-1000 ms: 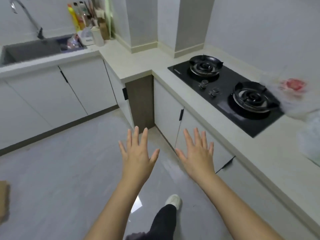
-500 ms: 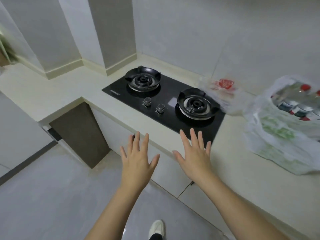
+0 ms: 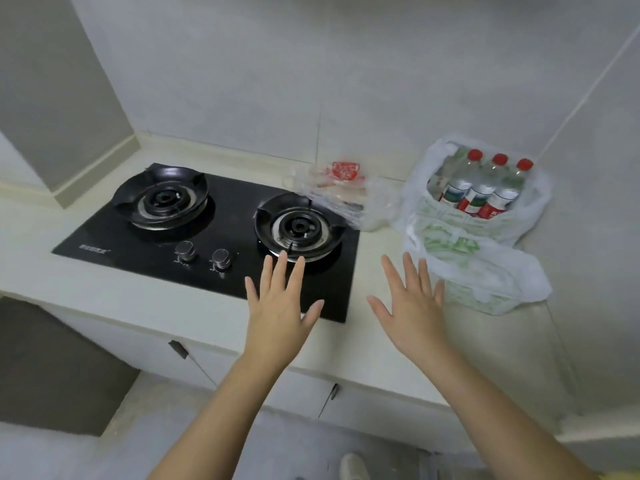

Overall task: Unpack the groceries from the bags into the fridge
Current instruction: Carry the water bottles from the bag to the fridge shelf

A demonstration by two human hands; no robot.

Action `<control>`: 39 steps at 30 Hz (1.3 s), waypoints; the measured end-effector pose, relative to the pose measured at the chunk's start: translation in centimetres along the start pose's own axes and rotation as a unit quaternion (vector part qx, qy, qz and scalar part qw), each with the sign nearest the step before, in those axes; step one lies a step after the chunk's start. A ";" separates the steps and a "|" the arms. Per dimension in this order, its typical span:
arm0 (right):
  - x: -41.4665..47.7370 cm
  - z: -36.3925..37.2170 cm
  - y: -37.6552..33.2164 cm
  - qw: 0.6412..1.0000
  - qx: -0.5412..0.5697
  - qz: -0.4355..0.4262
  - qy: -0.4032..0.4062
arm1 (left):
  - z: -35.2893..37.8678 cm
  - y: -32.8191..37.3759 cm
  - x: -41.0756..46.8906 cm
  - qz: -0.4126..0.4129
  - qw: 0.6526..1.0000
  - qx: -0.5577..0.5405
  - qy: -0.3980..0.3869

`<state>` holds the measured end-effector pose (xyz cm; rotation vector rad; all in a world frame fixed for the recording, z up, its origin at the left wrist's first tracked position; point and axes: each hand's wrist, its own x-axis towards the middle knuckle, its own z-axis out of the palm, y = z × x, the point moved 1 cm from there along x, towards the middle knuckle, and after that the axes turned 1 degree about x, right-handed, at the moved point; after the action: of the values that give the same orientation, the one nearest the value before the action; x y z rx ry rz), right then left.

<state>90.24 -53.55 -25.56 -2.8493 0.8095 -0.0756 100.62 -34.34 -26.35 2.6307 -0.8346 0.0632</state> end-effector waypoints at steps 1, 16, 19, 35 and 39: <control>0.7 -0.3 1.2 1.000 -0.002 0.011 0.008 | 0.2 0.8 1.0 0.012 1.000 0.000 0.000; 17.2 -7.3 19.8 0.988 0.010 0.111 0.103 | 5.7 18.5 20.0 0.170 0.983 0.071 0.002; 21.6 -7.8 22.9 0.987 0.016 0.124 0.101 | 7.5 22.7 24.7 0.194 0.976 0.096 -0.004; 37.2 -8.5 31.2 0.990 -0.048 0.073 0.106 | 15.0 35.1 43.4 0.282 0.922 0.266 -0.009; 38.2 -8.0 31.2 0.989 -0.082 0.071 0.104 | 16.1 36.7 45.2 0.285 0.912 0.296 -0.002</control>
<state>105.85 -100.96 -23.46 -2.9600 1.1069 -0.3057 115.98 -92.61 -21.77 2.7914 -1.7964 0.5435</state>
